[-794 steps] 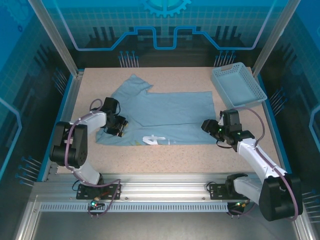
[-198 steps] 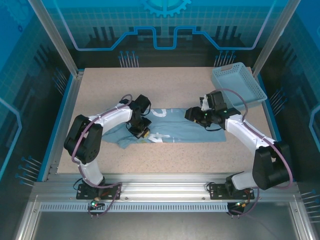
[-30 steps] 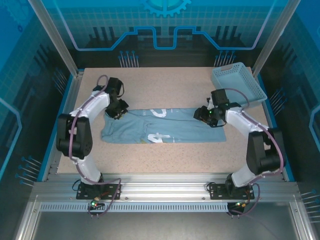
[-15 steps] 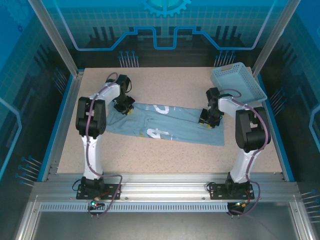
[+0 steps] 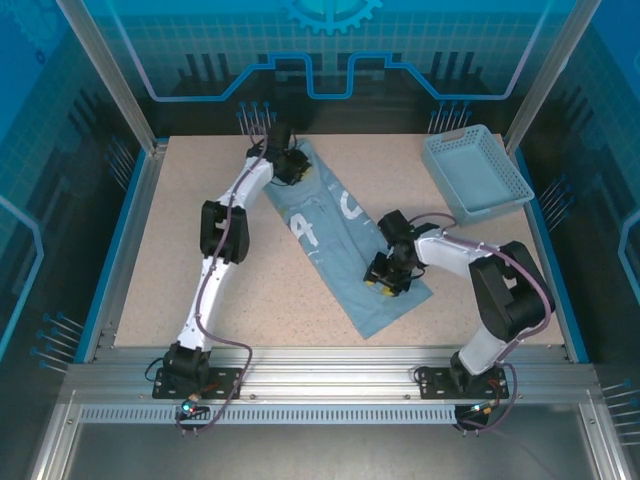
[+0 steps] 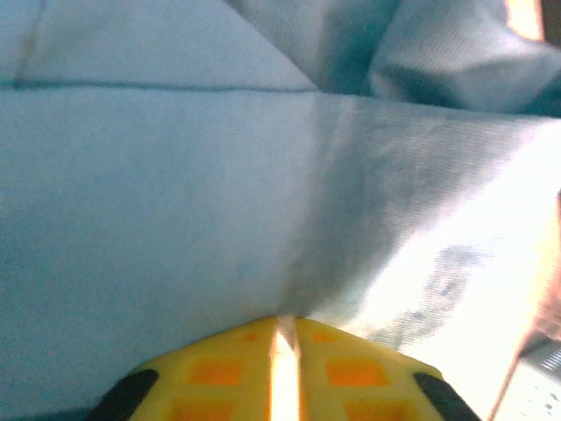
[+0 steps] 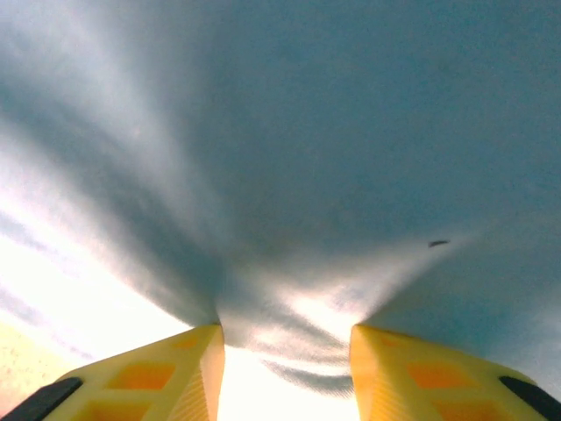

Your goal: Fold and stack the t-shirts

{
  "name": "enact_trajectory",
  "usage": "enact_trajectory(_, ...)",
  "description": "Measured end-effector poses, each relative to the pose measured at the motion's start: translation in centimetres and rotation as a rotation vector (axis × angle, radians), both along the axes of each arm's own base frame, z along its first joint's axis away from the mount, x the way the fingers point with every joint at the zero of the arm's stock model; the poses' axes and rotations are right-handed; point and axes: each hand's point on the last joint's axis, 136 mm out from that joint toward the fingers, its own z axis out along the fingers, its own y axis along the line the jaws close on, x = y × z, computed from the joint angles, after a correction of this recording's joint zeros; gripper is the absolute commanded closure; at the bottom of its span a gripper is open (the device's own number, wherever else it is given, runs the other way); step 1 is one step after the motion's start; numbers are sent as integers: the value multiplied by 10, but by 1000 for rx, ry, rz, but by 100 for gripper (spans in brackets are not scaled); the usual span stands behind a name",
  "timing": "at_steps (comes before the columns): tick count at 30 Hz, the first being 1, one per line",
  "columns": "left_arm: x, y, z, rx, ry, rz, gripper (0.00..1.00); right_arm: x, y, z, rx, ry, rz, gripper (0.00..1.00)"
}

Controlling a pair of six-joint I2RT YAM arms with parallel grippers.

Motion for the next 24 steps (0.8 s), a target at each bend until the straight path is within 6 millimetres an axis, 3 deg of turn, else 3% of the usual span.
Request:
enact_trajectory(3,3,-23,18,-43,-62,-28,66,5,0,20,29,-67,-5,52)
enact_trajectory(5,-8,-30,36,-54,-68,-34,64,16,-3,42,63,-154,-9,52)
enact_trajectory(9,-47,-21,88,-61,-62,-12,72,40,-17,64,81,-274,1,53)
enact_trajectory(12,-79,-9,130,-88,-83,31,80,59,-23,64,62,-307,33,54)
enact_trajectory(14,-97,-4,140,-114,-75,58,85,73,-22,59,50,-318,68,56)
enact_trajectory(17,-111,-2,118,-131,-1,97,86,94,-20,50,39,-329,103,59)
enact_trajectory(21,-123,-1,60,-117,153,150,87,112,-21,30,19,-305,133,61)
enact_trajectory(24,-131,0,24,-92,244,184,87,114,-22,16,6,-270,145,61)
